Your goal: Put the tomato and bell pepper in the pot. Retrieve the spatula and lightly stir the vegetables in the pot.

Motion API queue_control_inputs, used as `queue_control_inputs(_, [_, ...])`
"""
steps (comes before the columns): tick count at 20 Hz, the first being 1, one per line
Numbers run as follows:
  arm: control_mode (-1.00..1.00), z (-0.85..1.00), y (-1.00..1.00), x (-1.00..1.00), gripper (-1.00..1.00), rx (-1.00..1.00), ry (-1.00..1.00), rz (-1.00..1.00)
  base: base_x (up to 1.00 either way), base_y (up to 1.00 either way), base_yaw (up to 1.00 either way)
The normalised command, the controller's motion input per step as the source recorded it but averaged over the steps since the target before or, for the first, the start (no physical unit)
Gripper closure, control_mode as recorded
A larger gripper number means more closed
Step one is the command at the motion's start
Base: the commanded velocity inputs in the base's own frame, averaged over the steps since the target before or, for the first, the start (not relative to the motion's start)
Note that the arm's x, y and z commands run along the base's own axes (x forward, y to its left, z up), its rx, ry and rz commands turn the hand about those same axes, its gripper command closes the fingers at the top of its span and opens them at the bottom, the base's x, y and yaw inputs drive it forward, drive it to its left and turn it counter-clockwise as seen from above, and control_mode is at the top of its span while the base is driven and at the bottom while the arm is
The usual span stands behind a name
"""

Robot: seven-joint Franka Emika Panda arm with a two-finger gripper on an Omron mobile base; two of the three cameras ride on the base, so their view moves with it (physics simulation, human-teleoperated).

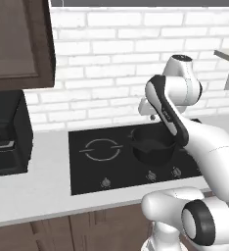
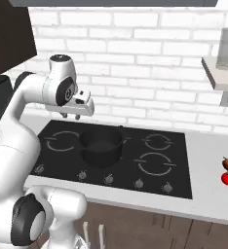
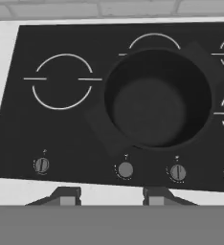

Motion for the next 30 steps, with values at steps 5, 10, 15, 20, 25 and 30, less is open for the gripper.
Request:
queue_control_inputs(5, [1.0, 0.0, 0.0, -0.02, -1.0, 0.0, 0.0, 0.0, -0.05, -0.61, 0.0])
queue_control_inputs(10, [1.0, 0.0, 0.0, 0.0, -1.0, 0.0, 0.0, 0.0, 0.0, -1.0, 0.0])
queue_control_inputs(15, [1.0, 0.0, 0.0, 0.0, -1.0, 0.0, 0.0, 0.0, 0.0, -0.55, -0.01])
queue_control_inputs(20, [1.0, 0.0, 0.0, 0.0, -1.0, 0.0, 0.0, 0.0, 0.0, 0.0, 0.0])
queue_control_inputs(25, [-1.0, 0.0, 0.0, 0.0, -1.0, 0.0, 0.0, 0.0, 0.0, 0.0, 0.0])
queue_control_inputs(30, [-1.0, -0.22, -0.17, -0.02, -1.0, 0.0, 0.0, -0.03, 0.0, 0.0, 0.0])
